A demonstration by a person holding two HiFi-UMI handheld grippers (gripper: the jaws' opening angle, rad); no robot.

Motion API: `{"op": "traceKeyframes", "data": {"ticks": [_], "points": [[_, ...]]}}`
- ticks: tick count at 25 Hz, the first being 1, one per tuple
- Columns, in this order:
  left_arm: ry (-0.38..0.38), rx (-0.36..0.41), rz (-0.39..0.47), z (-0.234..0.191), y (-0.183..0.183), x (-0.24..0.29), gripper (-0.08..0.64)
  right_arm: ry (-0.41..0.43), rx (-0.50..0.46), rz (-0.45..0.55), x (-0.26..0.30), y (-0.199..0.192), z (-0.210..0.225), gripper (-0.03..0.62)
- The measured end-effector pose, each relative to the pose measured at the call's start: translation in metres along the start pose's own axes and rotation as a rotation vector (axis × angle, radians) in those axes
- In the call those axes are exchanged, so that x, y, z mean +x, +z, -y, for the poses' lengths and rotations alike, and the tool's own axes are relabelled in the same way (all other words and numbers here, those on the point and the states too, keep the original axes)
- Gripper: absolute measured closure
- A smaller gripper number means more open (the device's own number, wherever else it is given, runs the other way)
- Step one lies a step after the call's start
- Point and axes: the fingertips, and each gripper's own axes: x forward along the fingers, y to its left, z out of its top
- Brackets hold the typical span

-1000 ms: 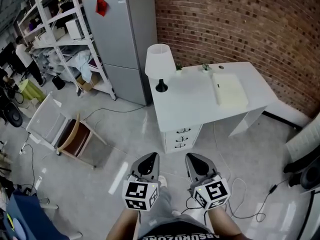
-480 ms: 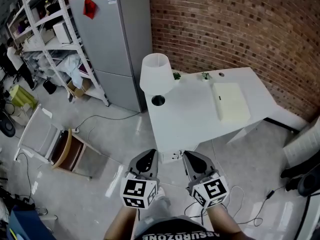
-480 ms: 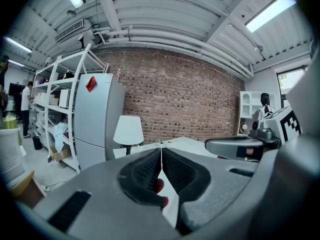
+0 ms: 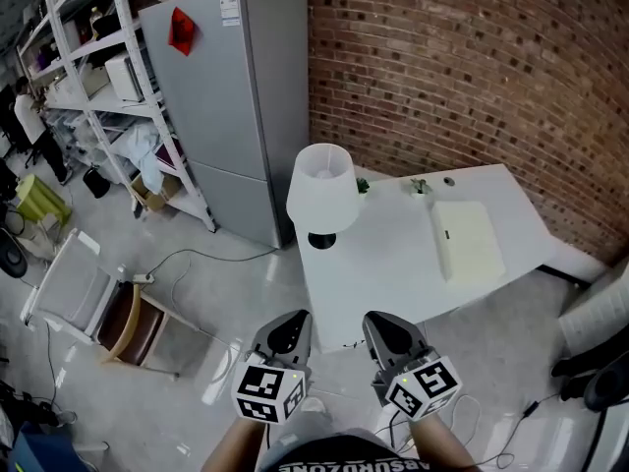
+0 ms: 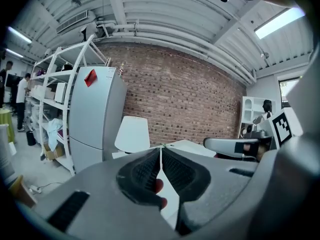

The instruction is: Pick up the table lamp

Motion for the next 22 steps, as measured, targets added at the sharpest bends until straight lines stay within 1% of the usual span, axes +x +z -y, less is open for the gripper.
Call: {"op": "traceKeyframes", "data": {"ticks": [3,6,10,12,15,18,22], "points": [[-0.047,-0.024,0.027,-0.011,0.012,0.011,0.549,0.021,0.026,0.016,0.019,0.007,0.005,0.584],[-0.083,-0.038,0.042,-0.014,0.016,0.024,0.464,0.048,0.021,0.002,0.035,0.007,0.009,0.54],[-0.119,-0.04,0.024,-0.017,0.016,0.043,0.394,0.084,0.041,-0.033,0.05,0.003,0.018,0.482],[-0.119,-0.058,0.015,-0.021,0.014,0.054,0.354,0.093,0.053,-0.056,0.057,-0.001,0.027,0.465],[-0.099,-0.1,0.004,-0.034,0.011,0.072,0.333,0.108,0.084,-0.082,0.069,-0.006,0.046,0.456],[-0.087,-0.095,-0.032,-0.045,0.013,0.089,0.33,0.129,0.106,-0.1,0.087,-0.006,0.062,0.444],[-0.075,-0.089,-0.049,-0.057,0.022,0.113,0.316,0.168,0.106,-0.104,0.115,0.007,0.08,0.412]]}}
